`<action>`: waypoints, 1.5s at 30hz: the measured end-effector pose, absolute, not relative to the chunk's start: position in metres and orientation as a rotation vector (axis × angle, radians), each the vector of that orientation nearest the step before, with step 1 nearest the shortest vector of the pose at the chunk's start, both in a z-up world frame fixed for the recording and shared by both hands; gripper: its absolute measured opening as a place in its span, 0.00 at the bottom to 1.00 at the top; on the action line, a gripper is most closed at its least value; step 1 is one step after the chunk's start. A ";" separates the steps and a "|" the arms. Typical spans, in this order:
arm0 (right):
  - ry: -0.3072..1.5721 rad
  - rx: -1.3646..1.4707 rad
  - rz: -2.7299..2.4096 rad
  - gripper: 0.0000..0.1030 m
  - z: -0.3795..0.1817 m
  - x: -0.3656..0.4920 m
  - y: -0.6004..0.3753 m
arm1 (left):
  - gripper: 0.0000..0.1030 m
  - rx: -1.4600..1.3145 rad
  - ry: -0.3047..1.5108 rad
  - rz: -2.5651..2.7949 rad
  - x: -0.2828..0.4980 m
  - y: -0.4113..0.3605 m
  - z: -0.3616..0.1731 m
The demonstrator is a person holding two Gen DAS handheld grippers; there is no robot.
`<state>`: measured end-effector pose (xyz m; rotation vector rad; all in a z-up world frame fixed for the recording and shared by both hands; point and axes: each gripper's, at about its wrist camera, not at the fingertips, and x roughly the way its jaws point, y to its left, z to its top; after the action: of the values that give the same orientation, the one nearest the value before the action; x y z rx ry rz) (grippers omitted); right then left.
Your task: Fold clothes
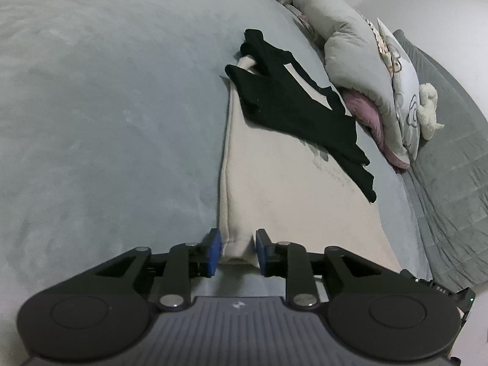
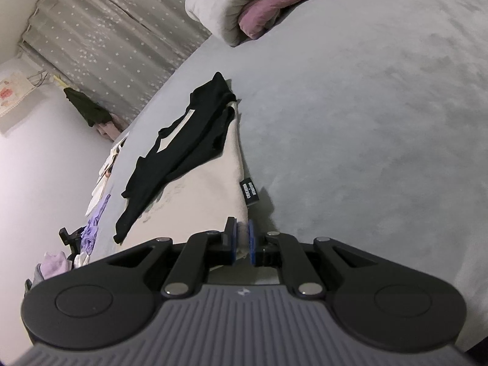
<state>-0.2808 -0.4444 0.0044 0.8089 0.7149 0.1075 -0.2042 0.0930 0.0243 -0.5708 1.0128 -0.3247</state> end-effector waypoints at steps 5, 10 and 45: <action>0.699 0.808 0.077 0.08 0.005 -0.287 -0.452 | 0.30 -0.578 1.014 -0.327 -0.203 0.092 0.021; 0.740 0.812 0.168 0.11 0.001 -0.283 -0.444 | 0.30 -0.575 1.012 -0.313 -0.204 0.093 0.019; 0.782 1.009 0.197 0.55 -0.032 -0.271 -0.455 | 0.99 -0.627 1.039 -0.461 -0.178 0.051 0.017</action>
<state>-0.2712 -0.4554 -0.0316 1.0091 0.7822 0.1971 -0.1780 0.0512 0.0175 -0.6273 1.0388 -0.4615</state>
